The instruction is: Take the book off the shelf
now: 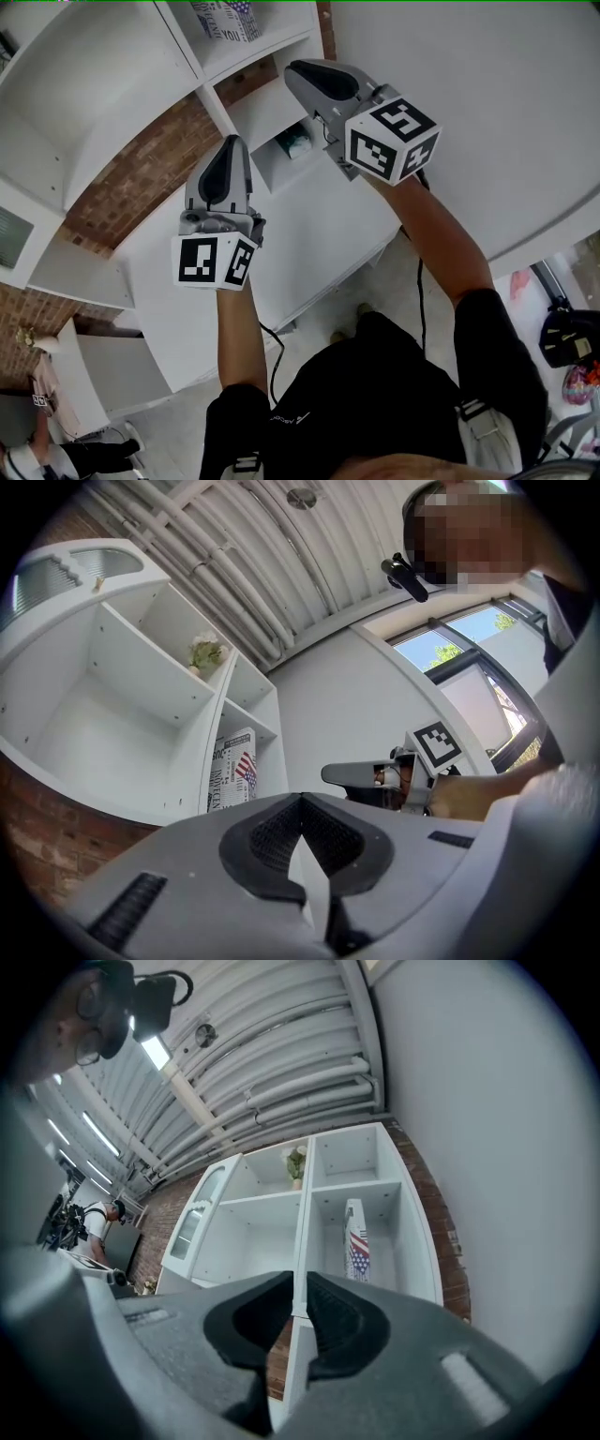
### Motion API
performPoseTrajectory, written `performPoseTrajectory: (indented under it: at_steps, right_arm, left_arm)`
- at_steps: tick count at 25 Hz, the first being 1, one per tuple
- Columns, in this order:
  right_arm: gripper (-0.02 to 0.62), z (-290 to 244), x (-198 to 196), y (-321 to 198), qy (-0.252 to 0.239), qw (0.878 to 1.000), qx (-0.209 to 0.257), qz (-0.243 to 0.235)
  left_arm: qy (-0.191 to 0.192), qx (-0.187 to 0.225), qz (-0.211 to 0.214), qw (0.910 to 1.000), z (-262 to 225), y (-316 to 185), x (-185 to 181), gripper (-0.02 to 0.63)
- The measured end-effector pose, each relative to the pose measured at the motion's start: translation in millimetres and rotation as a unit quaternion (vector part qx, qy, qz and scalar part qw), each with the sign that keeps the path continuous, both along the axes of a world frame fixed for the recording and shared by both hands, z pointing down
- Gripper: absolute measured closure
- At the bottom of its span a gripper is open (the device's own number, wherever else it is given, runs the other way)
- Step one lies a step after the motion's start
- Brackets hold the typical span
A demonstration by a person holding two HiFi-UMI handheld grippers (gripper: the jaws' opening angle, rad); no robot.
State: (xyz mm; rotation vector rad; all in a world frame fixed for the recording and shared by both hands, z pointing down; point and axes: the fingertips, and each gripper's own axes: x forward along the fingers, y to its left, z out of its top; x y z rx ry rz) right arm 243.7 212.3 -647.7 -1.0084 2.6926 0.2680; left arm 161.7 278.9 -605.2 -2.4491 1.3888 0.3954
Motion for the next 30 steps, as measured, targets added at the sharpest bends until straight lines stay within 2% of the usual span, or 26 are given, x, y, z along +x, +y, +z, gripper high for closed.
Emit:
performPoseTrajectory:
  at_steps: [11, 20, 30]
  right_arm:
    - [0.426, -39, -17, -125, 0.021, 0.999, -0.018, -0.018]
    - [0.310, -58, -55, -199, 0.061, 0.997, -0.039, -0.030]
    - [0.281, -62, -90, -252, 0.073, 0.993, -0.091, -0.020]
  left_arm:
    - [0.019, -0.005, -0.055, 0.9983, -11, -85, -8, 0.609]
    - [0.031, -0.005, -0.083, 0.9961, -11, -127, -19, 0.609]
    - [0.012, 0.006, -0.067, 0.9976, -18, -145, -30, 0.609]
